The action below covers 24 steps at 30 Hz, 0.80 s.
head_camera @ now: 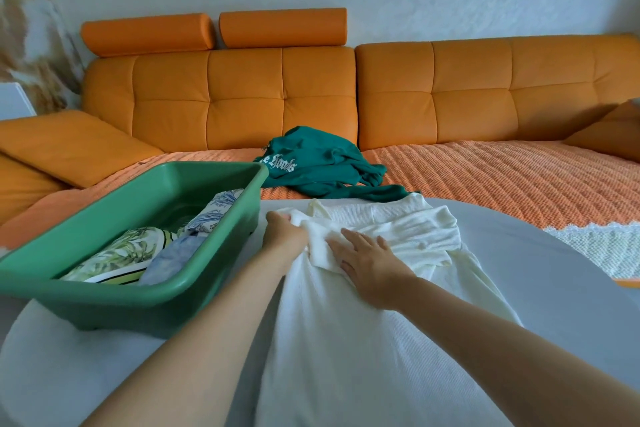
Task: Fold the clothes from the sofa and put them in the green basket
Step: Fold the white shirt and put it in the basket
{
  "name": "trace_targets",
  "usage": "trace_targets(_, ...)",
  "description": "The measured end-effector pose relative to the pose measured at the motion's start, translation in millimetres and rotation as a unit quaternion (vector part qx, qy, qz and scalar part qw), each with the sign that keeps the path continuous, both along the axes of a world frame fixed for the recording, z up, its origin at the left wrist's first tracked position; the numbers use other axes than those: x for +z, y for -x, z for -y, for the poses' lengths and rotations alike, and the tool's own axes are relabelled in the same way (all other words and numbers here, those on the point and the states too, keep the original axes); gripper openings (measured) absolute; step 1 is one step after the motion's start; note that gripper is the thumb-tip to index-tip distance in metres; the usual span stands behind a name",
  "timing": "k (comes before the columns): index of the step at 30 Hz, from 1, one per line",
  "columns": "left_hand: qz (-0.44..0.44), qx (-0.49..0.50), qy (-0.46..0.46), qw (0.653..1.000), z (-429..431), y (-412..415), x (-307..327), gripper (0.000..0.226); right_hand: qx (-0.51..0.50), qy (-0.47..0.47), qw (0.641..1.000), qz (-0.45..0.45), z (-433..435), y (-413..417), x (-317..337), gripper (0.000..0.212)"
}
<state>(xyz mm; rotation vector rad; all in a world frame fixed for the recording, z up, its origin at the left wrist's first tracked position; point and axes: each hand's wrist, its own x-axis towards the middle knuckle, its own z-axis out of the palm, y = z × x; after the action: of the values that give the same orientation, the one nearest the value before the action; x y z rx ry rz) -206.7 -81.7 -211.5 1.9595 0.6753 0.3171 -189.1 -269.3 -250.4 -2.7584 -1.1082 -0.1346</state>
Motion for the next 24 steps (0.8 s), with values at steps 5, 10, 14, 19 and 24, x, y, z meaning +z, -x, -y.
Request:
trace_targets(5,0.036,-0.114,0.005,0.993,2,7,6,0.049,0.018,0.021,0.996,0.079,-3,6,3,0.041)
trace_targets(10,0.060,-0.201,-0.026,0.977,25,-3,25,0.066,-0.025,-0.079,0.997,0.002,5,-4,30,0.030)
trace_targets(14,0.054,-0.278,0.001,0.959,55,-16,40,0.086,-0.176,-0.326,0.922,-0.116,28,-25,57,0.037)
trace_targets(19,-0.035,-0.350,0.011,0.936,76,-25,30,0.087,-0.217,-0.353,0.877,-0.243,44,-37,51,0.056)
trace_targets(24,0.032,-0.286,0.088,0.954,69,-30,33,0.062,-0.203,-0.258,0.930,-0.166,46,-44,43,0.065)
